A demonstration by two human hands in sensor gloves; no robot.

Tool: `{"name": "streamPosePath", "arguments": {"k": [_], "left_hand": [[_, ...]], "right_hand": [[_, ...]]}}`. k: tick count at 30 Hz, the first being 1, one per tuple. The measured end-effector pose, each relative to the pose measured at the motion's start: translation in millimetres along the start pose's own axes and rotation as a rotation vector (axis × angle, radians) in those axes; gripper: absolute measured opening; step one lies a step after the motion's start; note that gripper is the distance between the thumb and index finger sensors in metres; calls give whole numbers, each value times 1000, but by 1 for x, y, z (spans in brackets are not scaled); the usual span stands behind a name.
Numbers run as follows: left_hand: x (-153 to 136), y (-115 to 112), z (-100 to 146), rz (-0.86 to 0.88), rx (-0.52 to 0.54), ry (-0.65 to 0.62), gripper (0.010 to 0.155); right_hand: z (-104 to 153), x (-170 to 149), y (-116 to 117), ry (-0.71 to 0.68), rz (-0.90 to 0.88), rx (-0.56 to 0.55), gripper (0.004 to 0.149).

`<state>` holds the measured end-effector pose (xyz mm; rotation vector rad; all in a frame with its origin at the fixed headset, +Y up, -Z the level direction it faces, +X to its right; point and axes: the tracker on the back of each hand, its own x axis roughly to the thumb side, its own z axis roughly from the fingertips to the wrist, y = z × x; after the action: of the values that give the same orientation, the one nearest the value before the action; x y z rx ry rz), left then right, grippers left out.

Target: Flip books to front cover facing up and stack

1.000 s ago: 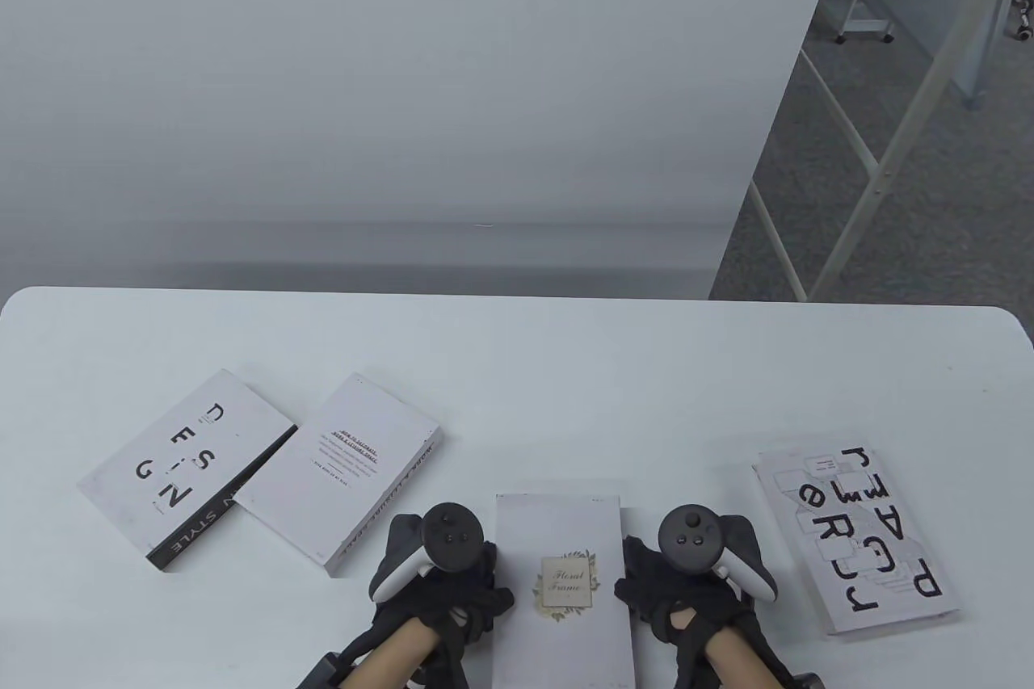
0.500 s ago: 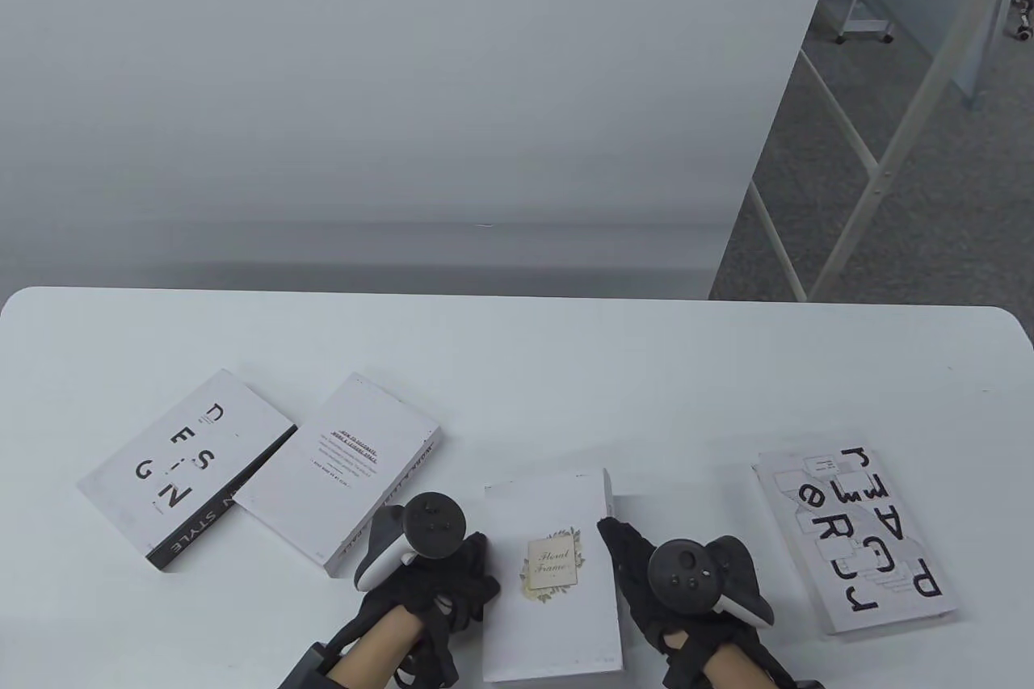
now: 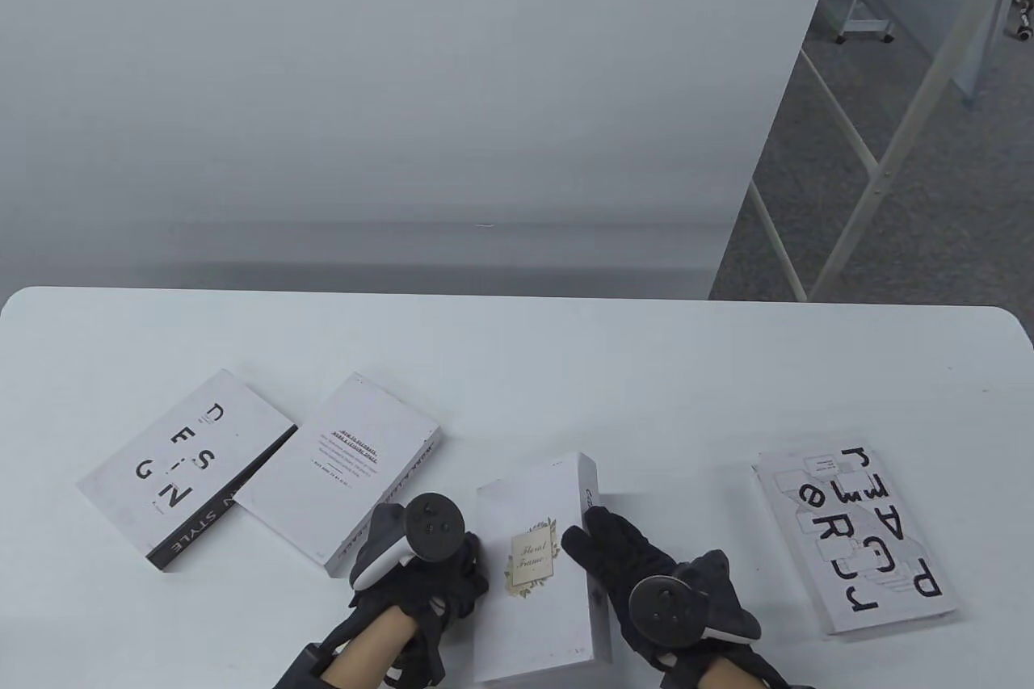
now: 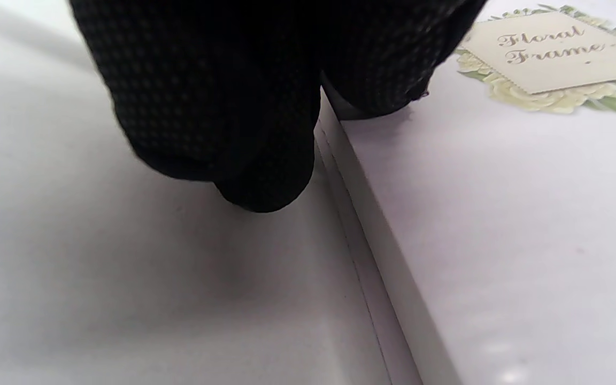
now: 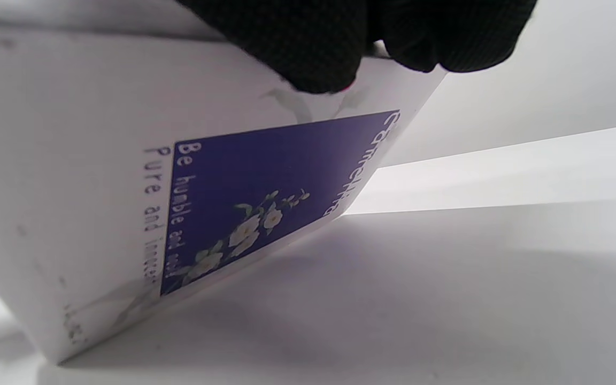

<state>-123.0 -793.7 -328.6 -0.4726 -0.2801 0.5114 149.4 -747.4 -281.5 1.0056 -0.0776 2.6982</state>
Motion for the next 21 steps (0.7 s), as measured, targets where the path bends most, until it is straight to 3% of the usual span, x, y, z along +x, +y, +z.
{"name": "streamPosePath", "arguments": {"k": [7, 14, 21], "left_hand": [[1, 0, 1, -15, 8, -4, 68], [6, 0, 3, -79, 36, 22, 65], [20, 27, 16, -357, 213, -3, 76]], "right_hand": [[2, 1, 3, -12, 62, -2, 72], [2, 9, 6, -61, 218, -77, 74], [5, -2, 2, -26, 208, -122, 71]]}}
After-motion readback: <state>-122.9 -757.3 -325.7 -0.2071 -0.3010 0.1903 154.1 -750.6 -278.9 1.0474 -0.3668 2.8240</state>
